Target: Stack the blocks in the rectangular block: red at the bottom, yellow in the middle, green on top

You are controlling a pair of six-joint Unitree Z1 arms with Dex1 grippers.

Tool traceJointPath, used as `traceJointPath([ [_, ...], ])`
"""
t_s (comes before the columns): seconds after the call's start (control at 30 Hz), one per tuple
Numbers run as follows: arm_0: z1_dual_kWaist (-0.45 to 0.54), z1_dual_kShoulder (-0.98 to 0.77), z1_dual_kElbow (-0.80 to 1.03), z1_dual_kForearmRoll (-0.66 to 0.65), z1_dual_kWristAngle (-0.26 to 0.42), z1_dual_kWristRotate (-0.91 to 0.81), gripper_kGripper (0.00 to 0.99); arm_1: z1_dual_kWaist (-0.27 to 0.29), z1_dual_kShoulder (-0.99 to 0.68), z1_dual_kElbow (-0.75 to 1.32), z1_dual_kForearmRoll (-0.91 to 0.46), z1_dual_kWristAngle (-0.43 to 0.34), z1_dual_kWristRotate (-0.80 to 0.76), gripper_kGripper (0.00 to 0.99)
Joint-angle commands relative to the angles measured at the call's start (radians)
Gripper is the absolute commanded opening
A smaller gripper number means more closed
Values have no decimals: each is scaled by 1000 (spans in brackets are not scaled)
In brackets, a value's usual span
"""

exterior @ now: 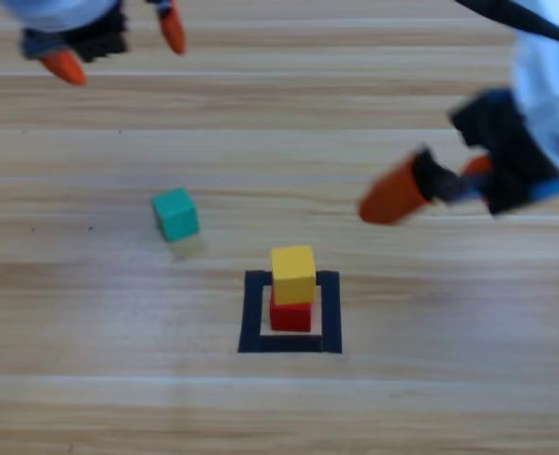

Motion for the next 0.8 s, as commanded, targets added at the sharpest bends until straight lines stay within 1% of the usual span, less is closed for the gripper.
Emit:
traceJointPath([
  [0.03,27,391,-356,270,-30,-59,960,-183,-87,182,-132,128,-83,990],
  [0.13,50,437,-359,274,-93,-76,960,-229,-96,215,-134,145,-103,990],
  [0.2,65,444,-349,274,-131,-90,960,-237,-103,225,-134,151,-104,990],
  [0.3,70,446,-343,271,-143,-122,960,-254,-119,237,-131,158,-110,990],
  [0.6,74,519,-336,262,-151,-219,959,-254,-139,244,-126,187,-129,990],
  [0.8,83,561,-318,219,-186,-225,959,-254,-126,244,-126,188,-135,990],
])
